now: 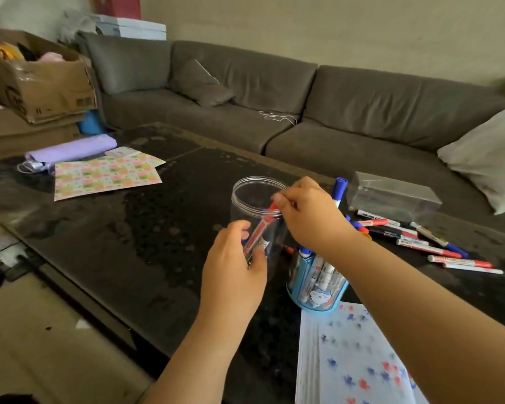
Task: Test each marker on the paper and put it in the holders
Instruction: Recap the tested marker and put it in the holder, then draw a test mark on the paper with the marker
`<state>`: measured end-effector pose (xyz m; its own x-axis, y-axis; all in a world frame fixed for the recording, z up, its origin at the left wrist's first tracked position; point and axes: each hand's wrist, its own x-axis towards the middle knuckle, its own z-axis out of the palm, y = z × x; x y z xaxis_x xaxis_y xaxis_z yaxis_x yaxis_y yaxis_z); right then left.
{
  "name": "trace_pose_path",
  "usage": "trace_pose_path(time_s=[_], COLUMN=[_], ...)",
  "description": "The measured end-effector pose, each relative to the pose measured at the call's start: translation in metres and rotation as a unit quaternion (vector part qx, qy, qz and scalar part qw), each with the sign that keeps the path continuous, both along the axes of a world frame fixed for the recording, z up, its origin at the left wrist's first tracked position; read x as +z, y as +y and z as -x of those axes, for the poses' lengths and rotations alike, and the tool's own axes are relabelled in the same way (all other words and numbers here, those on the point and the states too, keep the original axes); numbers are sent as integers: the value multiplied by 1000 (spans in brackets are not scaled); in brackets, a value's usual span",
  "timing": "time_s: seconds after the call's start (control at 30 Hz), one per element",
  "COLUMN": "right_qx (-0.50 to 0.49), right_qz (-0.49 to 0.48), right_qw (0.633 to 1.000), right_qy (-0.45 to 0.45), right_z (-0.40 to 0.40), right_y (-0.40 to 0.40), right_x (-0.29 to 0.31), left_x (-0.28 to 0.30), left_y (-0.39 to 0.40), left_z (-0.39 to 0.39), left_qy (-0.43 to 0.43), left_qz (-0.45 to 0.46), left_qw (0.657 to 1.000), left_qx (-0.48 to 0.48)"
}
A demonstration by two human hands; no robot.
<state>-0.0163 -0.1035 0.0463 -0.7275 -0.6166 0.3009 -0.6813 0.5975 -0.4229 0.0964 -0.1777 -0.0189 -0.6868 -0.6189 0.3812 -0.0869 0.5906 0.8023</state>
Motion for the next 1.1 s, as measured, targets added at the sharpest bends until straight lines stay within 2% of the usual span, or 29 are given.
trace_pose_path(time_s=[0.1,0.23,0.33,0.43,0.6,0.7,1.0,1.1], right_qx=[5,27,11,-48,-203,-269,-351,-368], right_qz=[14,89,140,186,62,38,6,7], right_qw=[1000,996,990,977,964,946,913,909], right_qy=[7,15,-32,-93,-162,-174,-210,-194], right_z=[-6,-27,-46,-58,-54,-40,48,88], right_y=[3,26,68,124,220,271,331,337], right_x=[3,14,14,4,-40,-62,-82,-88], left_x=[2,7,10,9,-11,-20,-9,-15], left_y=[4,18,33,53,94,119,196,213], left_z=[1,3,3,4,13,21,98,132], left_qy=[8,59,95,101,53,11,-63,-87], left_qz=[-4,4,58,99,125,134,178,179], left_qw=[1000,997,991,981,963,955,925,917], left_qx=[-14,-46,-78,-135,-233,-266,-330,-346])
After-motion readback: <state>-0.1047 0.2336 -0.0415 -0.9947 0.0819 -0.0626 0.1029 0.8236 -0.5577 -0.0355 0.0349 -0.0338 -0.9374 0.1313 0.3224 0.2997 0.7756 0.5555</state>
